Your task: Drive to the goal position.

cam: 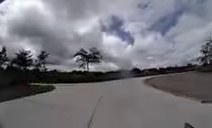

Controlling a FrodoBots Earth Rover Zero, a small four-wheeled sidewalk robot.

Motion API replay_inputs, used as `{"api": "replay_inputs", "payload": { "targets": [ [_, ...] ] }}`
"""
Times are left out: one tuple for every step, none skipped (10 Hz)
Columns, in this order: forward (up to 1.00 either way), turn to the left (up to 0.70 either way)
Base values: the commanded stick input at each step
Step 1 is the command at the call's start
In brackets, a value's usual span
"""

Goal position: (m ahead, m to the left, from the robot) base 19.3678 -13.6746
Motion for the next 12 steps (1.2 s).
{"api": "replay_inputs", "payload": {
  "targets": [
    [0.69, 0.01],
    [0.69, 0.01],
    [0.69, 0.01],
    [0.69, 0.01],
    [0.69, 0.01],
    [0.69, 0.01],
    [0.69, 0.01],
    [0.69, 0.01],
    [0.69, 0.01],
    [0.69, 0.01],
    [0.69, 0.01],
    [0.69, 0.01]
  ]
}}
